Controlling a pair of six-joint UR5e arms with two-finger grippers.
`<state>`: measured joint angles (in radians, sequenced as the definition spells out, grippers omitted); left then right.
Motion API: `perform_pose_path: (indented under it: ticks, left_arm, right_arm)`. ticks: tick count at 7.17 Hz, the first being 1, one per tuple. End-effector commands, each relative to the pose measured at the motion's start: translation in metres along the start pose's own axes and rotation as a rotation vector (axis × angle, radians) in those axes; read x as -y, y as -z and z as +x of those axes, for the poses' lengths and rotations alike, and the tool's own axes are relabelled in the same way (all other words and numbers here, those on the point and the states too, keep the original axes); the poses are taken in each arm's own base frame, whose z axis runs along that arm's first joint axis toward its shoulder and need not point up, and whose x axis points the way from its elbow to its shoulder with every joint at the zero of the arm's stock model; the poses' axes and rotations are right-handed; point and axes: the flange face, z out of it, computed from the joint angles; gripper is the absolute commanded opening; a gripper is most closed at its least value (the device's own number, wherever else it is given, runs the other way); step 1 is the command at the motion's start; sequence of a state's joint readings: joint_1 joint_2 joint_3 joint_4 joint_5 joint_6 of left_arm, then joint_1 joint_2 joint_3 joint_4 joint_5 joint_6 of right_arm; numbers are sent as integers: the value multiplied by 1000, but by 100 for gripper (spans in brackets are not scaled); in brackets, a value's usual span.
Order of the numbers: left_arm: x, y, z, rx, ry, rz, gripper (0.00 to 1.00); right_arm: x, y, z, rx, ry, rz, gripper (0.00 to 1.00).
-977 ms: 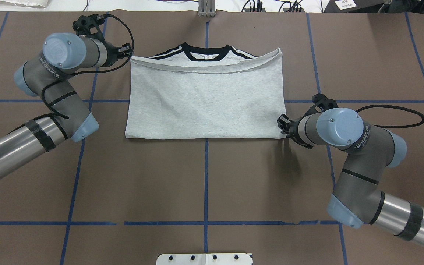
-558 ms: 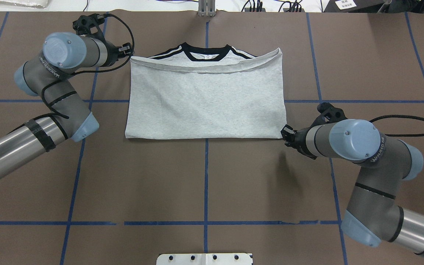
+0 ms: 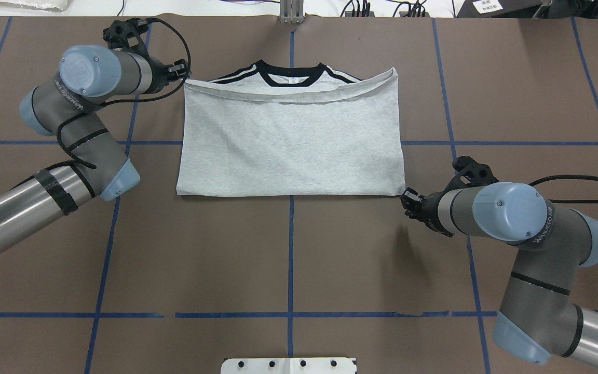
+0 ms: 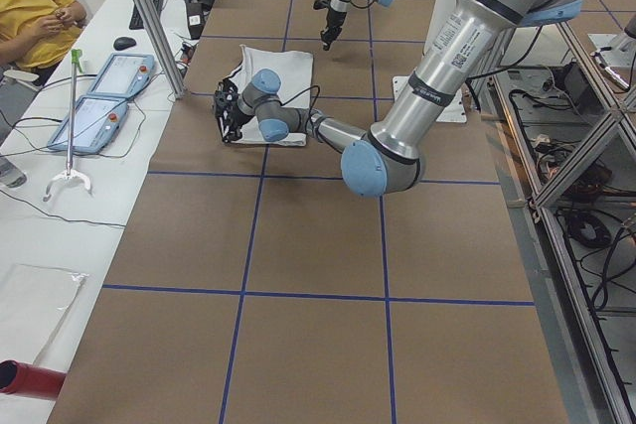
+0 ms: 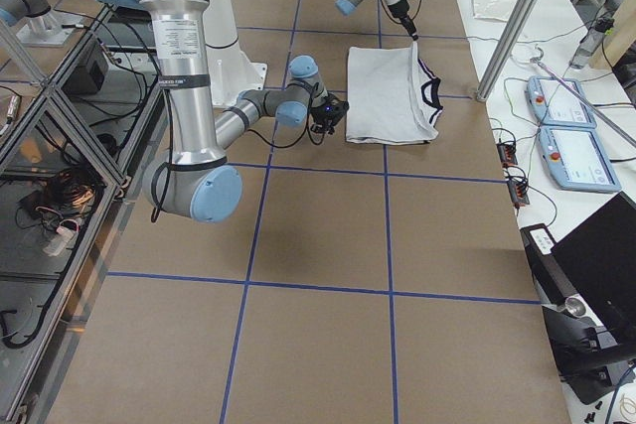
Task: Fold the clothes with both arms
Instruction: 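Move the right gripper to the folded shirt's corner nearest the robot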
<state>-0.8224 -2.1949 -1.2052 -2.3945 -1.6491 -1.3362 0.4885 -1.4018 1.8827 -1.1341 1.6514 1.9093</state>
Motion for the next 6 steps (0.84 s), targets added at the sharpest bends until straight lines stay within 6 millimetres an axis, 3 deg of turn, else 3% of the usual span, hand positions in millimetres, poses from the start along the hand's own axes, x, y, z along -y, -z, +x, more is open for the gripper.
perform_pose_path:
  ticks: [1, 3, 5, 6]
  left_arm:
    - [-1, 0, -2, 2, 0, -1, 61]
    - [-1, 0, -2, 2, 0, -1, 61]
    - [-2, -1, -2, 2, 1, -2, 61]
    - [-2, -1, -2, 2, 1, -2, 61]
  right_arm:
    - [11, -21, -31, 2, -14, 67, 63]
    - [24, -25, -34, 2, -13, 106, 66]
    - [27, -46, -54, -4, -17, 136, 66]
    - [28, -47, -54, -7, -18, 138, 66]
